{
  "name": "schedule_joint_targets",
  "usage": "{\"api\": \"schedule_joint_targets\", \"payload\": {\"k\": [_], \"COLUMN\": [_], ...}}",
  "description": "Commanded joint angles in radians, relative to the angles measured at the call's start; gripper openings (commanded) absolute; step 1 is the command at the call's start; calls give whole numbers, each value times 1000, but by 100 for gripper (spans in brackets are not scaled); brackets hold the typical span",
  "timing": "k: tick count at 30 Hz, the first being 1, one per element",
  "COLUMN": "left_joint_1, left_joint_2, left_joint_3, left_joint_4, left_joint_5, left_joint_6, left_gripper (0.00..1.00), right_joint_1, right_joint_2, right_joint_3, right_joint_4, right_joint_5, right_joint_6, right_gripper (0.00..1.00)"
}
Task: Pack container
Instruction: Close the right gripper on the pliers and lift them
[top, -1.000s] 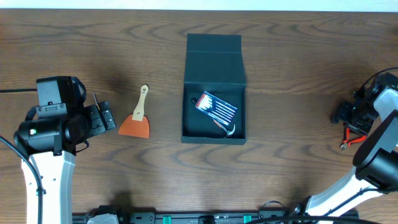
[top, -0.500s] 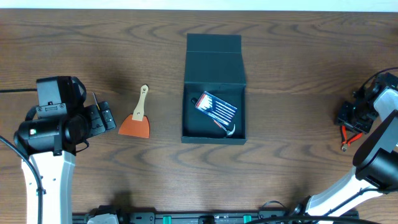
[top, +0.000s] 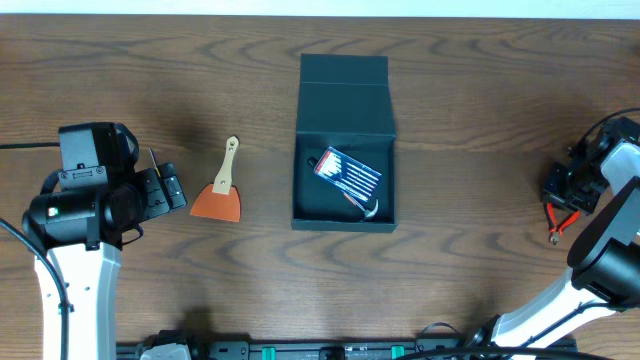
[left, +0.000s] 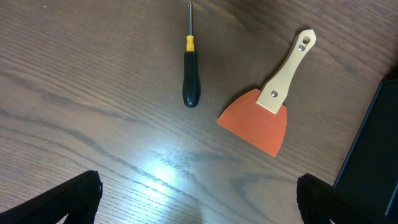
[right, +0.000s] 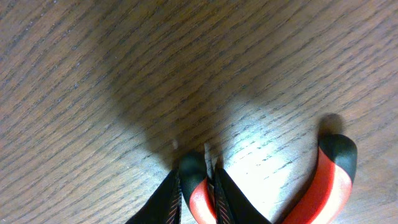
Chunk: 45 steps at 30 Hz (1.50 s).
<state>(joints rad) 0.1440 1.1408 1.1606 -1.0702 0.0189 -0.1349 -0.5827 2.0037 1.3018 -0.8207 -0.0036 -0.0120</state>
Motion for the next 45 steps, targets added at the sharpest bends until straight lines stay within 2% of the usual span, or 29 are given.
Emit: {"api": "schedule_joint_targets", "payload": {"k": [1, 3, 7, 18, 28, 39, 45], "left_joint_1": [6, 6, 6, 6, 6, 6, 6], "left_joint_2": [-8, -8, -8, -8, -8, -8, -14], "left_joint_3": [17, 17, 17, 17, 17, 17, 17], "left_joint_4": [-3, -3, -3, -3, -3, -5, -15], "left_joint_5": [-4, -4, -4, -5, -5, -5, -5], "left_joint_6": [-10, -9, -9, -9, -9, -9, -9], "left_gripper": [99, 98, 99, 98, 98, 98, 98], "right_joint_1": [8, 8, 8, 8, 51, 223, 382], "right_joint_2": [35, 35, 35, 35, -12, -81, -100], "right_joint_3": [-2, -2, -2, -1, 42, 199, 397], "right_joint_4": [1, 1, -1, -2, -72, -278, -446], "right_joint_5": [-1, -1, -2, -1, -1, -13, -66], "right_joint_6": [-3, -3, 8, 15, 14, -37, -76], "right_gripper": [17, 15, 1, 1, 1, 1, 1]}}
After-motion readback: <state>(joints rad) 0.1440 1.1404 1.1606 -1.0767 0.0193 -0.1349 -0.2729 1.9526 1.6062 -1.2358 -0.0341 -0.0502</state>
